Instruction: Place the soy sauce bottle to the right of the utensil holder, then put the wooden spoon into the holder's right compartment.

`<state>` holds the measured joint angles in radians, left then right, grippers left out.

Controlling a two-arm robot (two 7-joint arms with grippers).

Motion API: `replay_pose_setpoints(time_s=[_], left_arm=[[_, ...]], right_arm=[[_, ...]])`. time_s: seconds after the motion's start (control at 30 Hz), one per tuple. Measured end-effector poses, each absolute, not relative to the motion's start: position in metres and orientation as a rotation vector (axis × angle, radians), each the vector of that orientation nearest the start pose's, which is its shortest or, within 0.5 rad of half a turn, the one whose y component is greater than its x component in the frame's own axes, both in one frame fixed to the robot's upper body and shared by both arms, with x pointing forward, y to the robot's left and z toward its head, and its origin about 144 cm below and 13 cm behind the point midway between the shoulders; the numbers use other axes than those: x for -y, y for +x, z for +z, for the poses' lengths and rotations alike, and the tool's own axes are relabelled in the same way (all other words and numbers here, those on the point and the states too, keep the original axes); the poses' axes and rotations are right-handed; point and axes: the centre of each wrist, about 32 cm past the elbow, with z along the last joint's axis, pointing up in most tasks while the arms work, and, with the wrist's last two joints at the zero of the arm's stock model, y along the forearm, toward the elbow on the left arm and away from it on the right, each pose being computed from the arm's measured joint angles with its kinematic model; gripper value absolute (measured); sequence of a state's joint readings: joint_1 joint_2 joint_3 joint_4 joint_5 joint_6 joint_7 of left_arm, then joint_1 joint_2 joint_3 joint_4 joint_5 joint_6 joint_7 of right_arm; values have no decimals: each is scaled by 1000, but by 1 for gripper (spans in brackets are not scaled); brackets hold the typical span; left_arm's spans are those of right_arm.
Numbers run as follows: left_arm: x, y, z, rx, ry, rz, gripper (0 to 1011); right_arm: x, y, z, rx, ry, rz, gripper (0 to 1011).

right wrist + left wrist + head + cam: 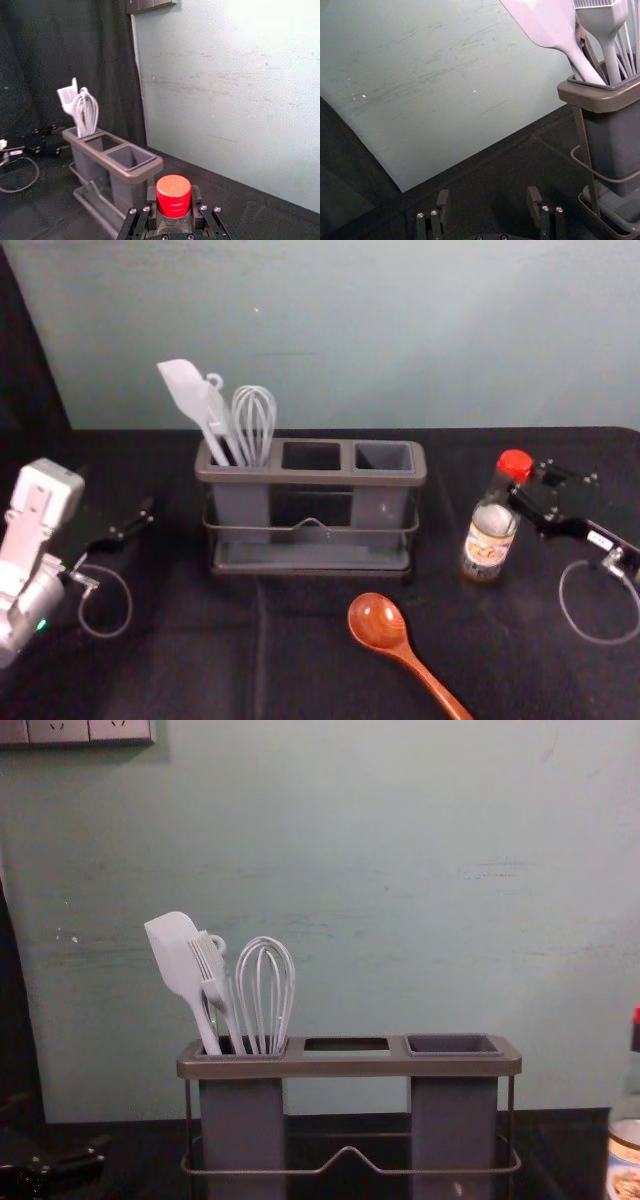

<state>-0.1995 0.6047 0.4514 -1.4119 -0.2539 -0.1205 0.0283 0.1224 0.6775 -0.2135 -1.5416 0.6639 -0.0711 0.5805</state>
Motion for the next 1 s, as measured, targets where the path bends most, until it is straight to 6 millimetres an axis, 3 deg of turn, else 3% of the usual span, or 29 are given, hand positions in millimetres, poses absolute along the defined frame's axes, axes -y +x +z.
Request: replay_pose_setpoints(time_s=[0.33,1.0], left_arm=[[-310,489,1140,285,305,1248,1011],[-310,489,1140,285,304,1248,1011]], right_arm=[[351,520,1199,41,1,-841,381],[340,552,1191,44,-24,-854,381]])
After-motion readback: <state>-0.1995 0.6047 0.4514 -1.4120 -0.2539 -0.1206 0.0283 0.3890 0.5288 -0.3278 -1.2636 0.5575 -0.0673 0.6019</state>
